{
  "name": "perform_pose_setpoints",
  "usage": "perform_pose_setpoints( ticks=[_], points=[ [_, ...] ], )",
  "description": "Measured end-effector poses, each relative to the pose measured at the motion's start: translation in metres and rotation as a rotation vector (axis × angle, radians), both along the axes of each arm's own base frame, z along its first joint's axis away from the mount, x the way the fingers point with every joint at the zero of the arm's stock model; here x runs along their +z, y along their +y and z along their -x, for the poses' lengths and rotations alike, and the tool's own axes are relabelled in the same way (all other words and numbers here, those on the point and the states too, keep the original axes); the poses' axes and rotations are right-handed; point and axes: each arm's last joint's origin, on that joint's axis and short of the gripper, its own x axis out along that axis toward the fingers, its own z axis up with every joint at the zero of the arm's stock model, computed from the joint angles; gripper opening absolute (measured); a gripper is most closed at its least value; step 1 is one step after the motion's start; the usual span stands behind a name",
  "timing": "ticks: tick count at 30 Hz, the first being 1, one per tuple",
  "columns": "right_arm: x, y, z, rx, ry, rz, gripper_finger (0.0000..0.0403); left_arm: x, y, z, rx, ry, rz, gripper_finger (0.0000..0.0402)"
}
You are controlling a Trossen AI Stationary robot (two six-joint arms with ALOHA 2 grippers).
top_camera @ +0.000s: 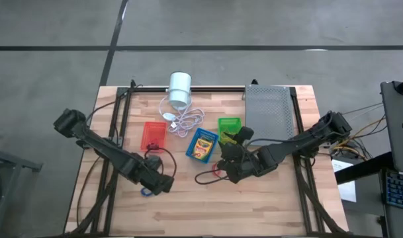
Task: Pick & Place Office Desk Supplies
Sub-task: Put the blue spring keychain into the orange bin
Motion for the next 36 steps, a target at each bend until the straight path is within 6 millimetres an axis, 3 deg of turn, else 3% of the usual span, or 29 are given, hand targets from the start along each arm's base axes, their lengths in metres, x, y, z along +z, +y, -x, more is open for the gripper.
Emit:
perform_pose_setpoints(
  ticks=[4,10,20,36],
  points=[
    [0.000,0.000,0.000,0.000,0.000,0.000,0.0199,-0.011,-0.004,0.005,0.086,0.128,0.117,0.0194],
    [0.000,0.000,0.000,0.001,0.000,0.000,0.0199,-0.039,-0.011,0.010,0.238,0.195,0.139,0.0189],
    [0.000,0.000,0.000,0.001,0.000,0.000,0.0199,-0.074,-0.013,0.007,0.235,0.188,0.183,0.0166],
    [0.000,0.000,0.000,0.001,0.000,0.000,0.0199,-0.102,0.000,0.021,0.256,0.203,0.105,0.0153]
  ],
)
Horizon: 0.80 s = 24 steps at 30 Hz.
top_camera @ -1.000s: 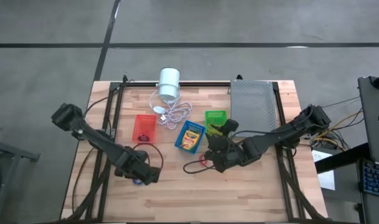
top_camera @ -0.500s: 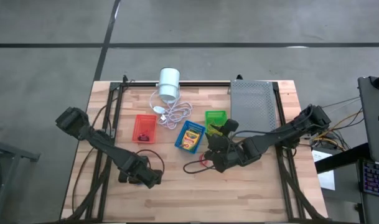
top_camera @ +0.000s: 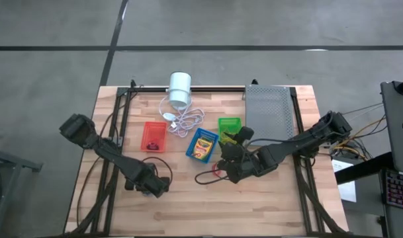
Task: Pick & Place Office Desk Supplies
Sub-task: Put the blue spring keychain into the orange bin
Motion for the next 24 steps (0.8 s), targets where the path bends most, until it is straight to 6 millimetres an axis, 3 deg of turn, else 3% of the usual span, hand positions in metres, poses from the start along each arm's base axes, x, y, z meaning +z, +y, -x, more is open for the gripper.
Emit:
perform_pose_setpoints(
  ticks=[11,24],
  points=[
    [0.0000,0.0000,0.0000,0.000,0.000,0.000,0.0199,-0.0005,-0.0001,-0.0001,-0.001,-0.007,0.002,0.0145],
    [0.0000,-0.0002,-0.0001,-0.001,0.000,0.000,0.0199,-0.0007,-0.0011,-0.0018,-0.008,-0.033,0.004,0.0072]
  ],
)
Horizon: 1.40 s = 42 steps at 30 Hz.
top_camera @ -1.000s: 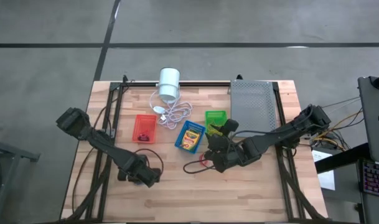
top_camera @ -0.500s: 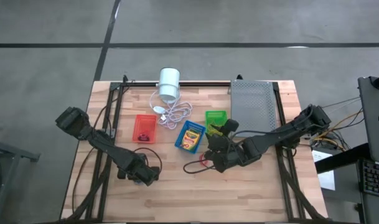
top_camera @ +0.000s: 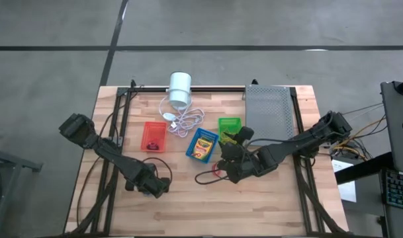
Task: Pick & Place Office Desk Supplies
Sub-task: Put the blue spring keychain into the orange bin
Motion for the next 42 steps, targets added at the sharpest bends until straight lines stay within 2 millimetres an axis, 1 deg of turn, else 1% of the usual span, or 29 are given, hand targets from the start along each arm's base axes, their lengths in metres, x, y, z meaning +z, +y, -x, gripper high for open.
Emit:
perform_pose_setpoints(
  ticks=[8,21,24,28,31,34,42],
  points=[
    [0.000,0.000,0.000,0.000,0.000,0.000,0.0199,0.000,-0.001,-0.002,0.000,-0.025,-0.001,0.0011],
    [0.000,0.000,0.000,0.001,0.000,0.000,0.0199,0.000,-0.001,-0.003,0.004,-0.036,0.001,0.0008],
    [0.000,0.000,0.000,0.001,0.000,0.000,0.0199,0.003,0.000,-0.003,0.009,-0.067,-0.009,0.0008],
    [0.000,0.000,0.000,0.001,0.000,0.000,0.0199,0.020,0.003,-0.004,0.026,-0.122,-0.023,0.0008],
    [0.000,0.000,0.000,0.001,0.001,0.000,0.0199,0.035,0.006,0.001,0.026,-0.121,-0.037,0.0008],
    [0.000,0.000,0.000,0.001,0.001,0.000,0.0199,0.053,0.009,0.002,0.038,-0.154,-0.072,0.0008],
    [0.000,0.000,0.000,0.001,0.001,0.000,0.0199,0.092,0.021,0.013,0.044,-0.153,-0.197,0.0008]
  ],
)
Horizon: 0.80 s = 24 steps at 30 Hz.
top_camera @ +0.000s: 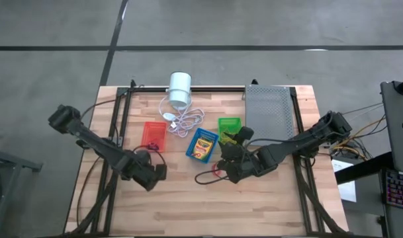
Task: Pick & Place Office Desk Supplies
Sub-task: Put the blue spring keychain into the orange bin
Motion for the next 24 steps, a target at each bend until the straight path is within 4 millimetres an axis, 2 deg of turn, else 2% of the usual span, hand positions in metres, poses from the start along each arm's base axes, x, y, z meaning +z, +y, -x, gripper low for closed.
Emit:
perform_pose_setpoints(
  ticks=[4,8,14,20,24],
  points=[
    [0.000,0.000,0.000,0.000,0.000,0.000,0.0199,0.024,0.009,0.008,-0.028,-0.016,-0.151,0.0008],
    [0.000,0.000,0.000,0.000,0.000,0.000,0.0199,0.043,0.021,0.014,-0.073,-0.072,-0.389,0.0008],
    [0.000,0.000,0.000,0.000,0.000,0.000,0.0199,0.058,0.041,0.023,-0.157,-0.116,-0.684,0.0008],
    [0.000,0.000,0.000,-0.001,0.000,0.000,0.0199,0.067,0.068,0.027,-0.122,-0.061,-0.755,0.0008],
    [0.000,0.000,0.000,-0.001,0.000,0.000,0.0199,0.068,0.089,0.020,-0.153,0.028,-0.784,0.0008]
  ],
)
